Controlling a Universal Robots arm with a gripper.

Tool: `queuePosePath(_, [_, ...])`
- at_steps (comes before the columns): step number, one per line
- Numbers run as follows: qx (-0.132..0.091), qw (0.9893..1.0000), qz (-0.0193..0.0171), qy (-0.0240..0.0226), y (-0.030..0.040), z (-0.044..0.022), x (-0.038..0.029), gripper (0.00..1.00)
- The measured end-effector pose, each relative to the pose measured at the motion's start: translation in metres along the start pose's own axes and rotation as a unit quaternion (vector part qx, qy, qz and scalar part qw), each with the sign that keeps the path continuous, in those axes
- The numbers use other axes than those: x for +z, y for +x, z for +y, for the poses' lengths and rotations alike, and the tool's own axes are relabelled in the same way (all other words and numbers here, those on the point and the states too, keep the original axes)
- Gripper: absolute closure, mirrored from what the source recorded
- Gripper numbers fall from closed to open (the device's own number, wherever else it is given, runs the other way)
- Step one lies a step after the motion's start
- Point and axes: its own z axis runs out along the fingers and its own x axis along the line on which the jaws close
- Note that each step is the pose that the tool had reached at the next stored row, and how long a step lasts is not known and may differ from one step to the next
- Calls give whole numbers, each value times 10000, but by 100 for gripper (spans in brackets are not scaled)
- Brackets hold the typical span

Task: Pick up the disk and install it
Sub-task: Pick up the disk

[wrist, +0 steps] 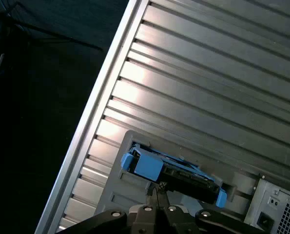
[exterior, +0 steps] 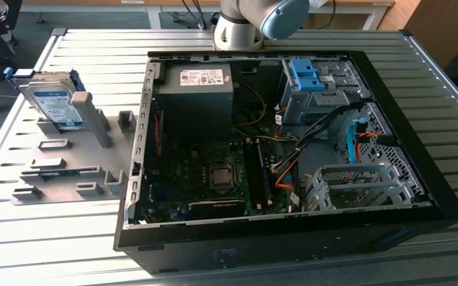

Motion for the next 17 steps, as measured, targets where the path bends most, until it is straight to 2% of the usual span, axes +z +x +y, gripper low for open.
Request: queuePosePath(17, [-250, 9997, 11, -4, 0, 0, 0, 89])
